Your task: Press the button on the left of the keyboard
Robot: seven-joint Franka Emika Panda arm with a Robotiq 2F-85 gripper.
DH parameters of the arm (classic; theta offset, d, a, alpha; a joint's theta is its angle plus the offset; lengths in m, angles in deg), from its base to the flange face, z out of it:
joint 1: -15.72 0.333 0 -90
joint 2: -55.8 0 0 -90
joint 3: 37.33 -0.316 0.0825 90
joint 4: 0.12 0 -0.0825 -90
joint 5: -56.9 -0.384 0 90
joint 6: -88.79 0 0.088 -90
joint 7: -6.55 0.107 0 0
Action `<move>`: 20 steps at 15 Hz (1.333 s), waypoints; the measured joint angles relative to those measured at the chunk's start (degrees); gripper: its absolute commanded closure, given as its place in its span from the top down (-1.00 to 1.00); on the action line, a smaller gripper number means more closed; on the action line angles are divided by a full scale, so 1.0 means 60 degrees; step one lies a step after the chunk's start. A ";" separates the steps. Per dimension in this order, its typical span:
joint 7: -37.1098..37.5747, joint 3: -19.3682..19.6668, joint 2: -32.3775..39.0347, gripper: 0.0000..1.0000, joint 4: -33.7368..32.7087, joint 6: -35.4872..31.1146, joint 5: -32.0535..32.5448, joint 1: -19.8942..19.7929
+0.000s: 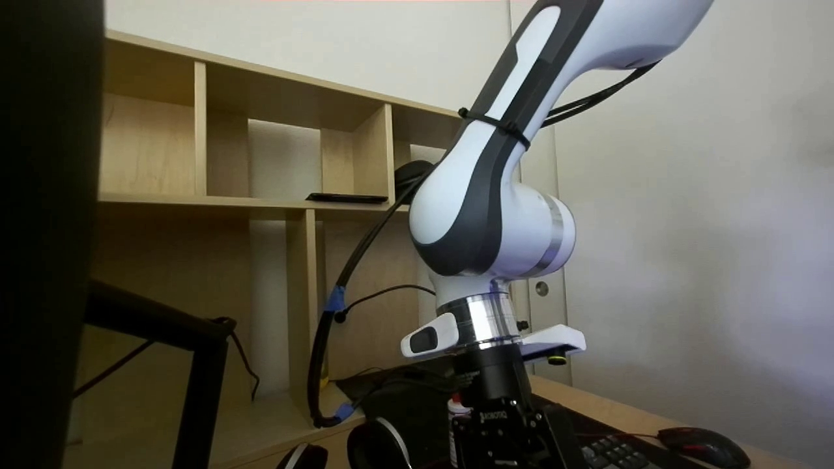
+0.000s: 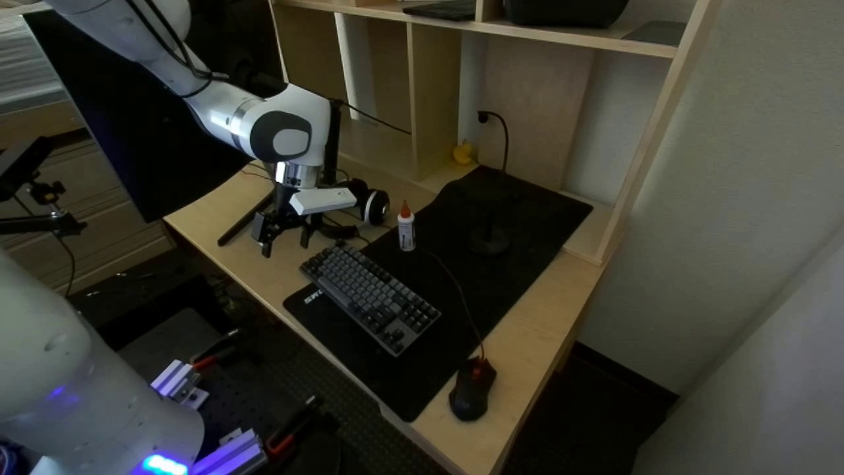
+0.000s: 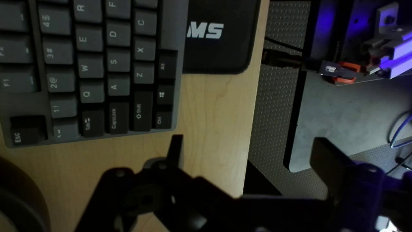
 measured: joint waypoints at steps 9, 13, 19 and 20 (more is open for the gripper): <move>0.0000 0.0000 0.0000 1.00 0.0000 0.0000 0.0000 0.0000; -0.0073 -0.0259 0.0046 1.00 0.0840 -0.1214 -0.0201 0.0001; -0.0018 -0.0489 0.0061 1.00 0.1575 -0.2187 -0.0389 0.0003; -0.0018 -0.0494 0.0059 1.00 0.1568 -0.2188 -0.0386 0.0003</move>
